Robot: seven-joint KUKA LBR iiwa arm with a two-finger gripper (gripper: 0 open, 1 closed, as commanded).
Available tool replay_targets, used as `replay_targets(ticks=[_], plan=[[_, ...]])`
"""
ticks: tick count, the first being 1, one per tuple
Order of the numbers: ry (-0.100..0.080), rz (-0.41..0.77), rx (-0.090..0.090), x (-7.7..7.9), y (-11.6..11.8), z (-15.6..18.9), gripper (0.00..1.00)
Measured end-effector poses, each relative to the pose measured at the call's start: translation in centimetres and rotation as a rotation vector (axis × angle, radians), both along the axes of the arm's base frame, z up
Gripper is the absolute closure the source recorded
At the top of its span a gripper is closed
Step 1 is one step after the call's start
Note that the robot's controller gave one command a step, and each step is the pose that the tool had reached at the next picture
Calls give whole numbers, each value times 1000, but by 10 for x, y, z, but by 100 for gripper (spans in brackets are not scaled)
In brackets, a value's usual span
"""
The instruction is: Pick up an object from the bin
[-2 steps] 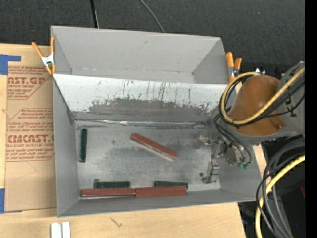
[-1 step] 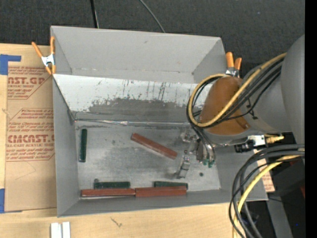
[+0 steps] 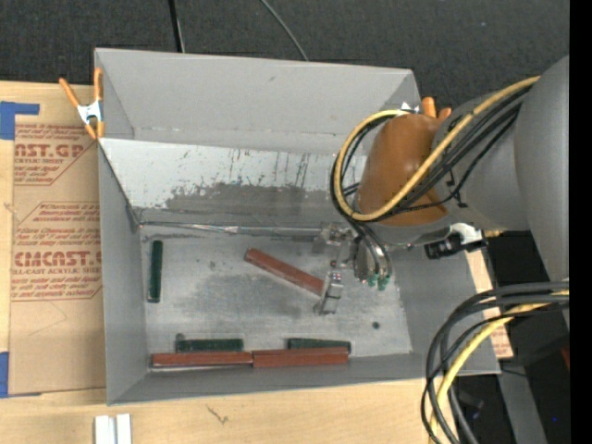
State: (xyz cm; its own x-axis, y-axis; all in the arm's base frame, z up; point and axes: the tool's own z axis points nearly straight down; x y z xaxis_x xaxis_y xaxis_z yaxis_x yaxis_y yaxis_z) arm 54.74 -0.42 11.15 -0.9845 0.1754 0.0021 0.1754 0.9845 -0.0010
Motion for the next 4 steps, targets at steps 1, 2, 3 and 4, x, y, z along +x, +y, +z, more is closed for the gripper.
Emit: replay_targets(ticks=[1, 2, 3, 4], plan=[[-5, -77, 2, -5, 15, 1, 0], [-3, -35, 0, -5, 27, -34, 0], [-4, -205, 1, 9, 41, -41, 100], [-4, -205, 1, 9, 41, -41, 100]])
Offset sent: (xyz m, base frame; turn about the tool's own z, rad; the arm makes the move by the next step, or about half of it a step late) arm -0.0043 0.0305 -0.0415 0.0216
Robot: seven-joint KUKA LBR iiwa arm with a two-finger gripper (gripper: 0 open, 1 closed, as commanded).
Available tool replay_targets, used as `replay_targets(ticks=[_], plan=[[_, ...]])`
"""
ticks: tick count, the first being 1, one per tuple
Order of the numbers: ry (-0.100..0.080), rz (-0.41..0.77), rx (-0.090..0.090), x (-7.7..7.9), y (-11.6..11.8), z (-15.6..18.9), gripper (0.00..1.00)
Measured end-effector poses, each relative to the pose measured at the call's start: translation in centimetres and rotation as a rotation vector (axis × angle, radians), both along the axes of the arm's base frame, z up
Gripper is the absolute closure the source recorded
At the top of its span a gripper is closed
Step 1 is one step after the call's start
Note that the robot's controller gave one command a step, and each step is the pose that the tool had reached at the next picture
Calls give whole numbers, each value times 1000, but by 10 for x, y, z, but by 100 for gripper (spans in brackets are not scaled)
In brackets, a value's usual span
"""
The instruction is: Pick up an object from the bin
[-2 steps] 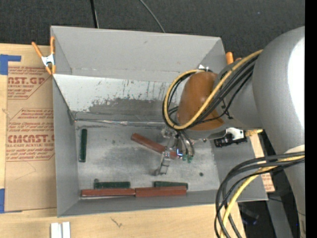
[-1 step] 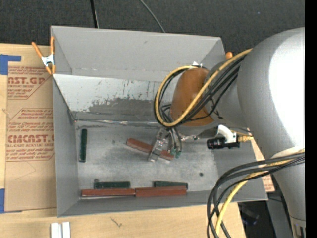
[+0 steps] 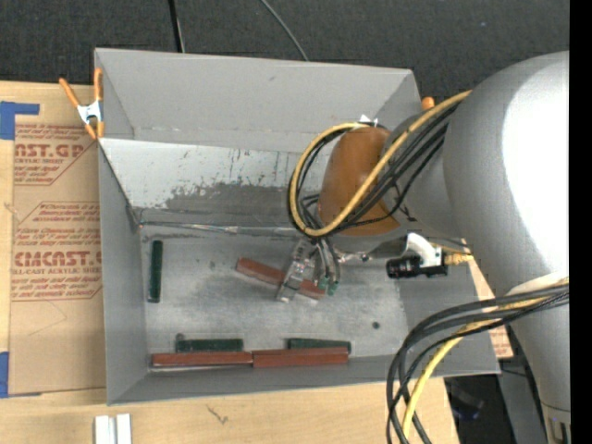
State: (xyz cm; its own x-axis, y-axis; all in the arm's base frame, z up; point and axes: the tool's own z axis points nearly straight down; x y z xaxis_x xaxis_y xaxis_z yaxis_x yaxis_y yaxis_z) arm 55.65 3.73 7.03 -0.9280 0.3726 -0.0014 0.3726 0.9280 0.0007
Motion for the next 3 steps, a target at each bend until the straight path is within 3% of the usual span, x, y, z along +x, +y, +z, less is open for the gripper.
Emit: replay_targets(ticks=[2, 3], plan=[[12, 0, 0, -4, 0, 23, 100], [8, 0, 0, -2, 0, 45, 100]])
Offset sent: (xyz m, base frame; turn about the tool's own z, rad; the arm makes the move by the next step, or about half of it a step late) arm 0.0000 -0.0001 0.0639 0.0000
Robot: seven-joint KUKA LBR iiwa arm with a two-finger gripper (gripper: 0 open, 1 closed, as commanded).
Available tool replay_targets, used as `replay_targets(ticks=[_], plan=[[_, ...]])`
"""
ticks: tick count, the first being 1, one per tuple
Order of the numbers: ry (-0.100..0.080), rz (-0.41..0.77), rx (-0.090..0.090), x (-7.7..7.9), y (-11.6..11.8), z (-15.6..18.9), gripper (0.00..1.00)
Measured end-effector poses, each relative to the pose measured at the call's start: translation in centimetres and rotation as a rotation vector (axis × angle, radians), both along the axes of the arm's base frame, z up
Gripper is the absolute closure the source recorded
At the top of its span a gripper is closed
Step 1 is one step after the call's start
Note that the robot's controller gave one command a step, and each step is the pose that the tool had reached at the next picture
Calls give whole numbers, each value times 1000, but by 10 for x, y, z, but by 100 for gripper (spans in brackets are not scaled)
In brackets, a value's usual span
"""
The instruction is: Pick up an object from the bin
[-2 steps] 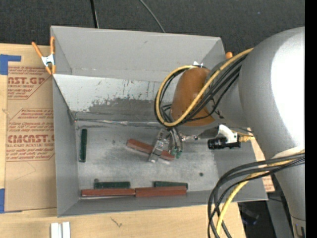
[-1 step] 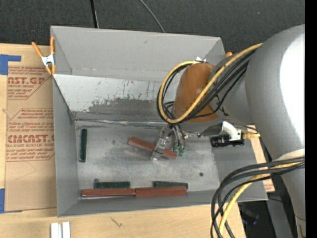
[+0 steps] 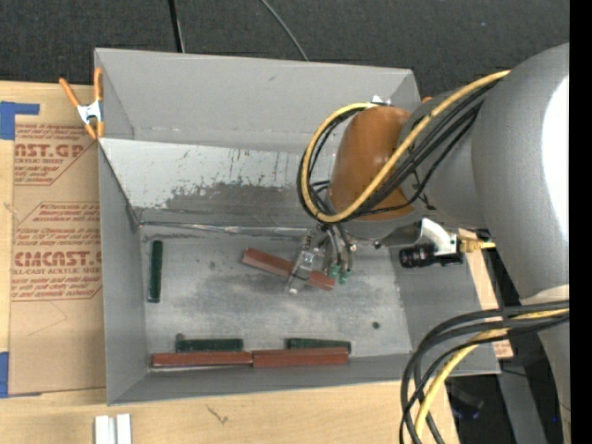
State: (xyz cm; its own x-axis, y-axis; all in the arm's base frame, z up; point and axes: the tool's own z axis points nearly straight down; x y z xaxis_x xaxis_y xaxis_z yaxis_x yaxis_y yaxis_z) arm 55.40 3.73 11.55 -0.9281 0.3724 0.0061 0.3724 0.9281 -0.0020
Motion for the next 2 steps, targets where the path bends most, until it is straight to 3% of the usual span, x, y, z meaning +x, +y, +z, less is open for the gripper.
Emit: replay_targets(ticks=[2], plan=[[-9, 1, 1, 1, 0, 36, 100]])
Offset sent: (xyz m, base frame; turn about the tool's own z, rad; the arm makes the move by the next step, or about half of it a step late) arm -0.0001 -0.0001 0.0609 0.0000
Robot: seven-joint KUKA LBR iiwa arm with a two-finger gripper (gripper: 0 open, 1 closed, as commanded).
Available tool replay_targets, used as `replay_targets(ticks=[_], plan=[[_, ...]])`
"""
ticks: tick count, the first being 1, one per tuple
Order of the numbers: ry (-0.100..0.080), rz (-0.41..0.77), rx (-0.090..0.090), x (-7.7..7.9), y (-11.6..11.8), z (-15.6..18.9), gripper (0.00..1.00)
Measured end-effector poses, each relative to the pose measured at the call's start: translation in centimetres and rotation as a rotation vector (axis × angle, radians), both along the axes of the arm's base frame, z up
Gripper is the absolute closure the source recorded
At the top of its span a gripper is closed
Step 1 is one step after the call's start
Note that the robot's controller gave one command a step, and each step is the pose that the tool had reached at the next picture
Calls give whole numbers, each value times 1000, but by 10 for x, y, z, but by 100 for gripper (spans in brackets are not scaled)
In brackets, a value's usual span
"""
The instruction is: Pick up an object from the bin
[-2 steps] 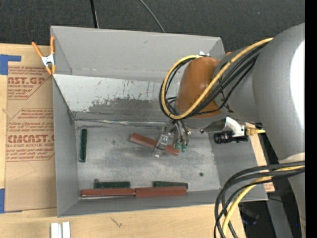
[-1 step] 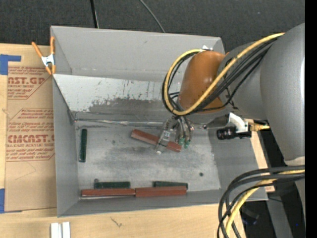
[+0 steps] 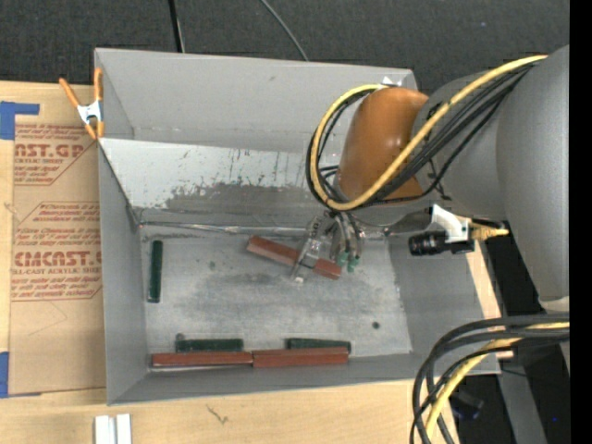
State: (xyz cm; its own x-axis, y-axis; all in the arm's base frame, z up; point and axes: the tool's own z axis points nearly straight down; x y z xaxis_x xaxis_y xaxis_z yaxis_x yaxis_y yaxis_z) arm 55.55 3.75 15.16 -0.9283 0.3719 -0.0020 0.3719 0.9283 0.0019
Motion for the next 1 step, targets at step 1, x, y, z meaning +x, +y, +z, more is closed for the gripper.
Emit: replay_targets(ticks=[1], plan=[[3, 0, 0, -1, 0, 11, 100]])
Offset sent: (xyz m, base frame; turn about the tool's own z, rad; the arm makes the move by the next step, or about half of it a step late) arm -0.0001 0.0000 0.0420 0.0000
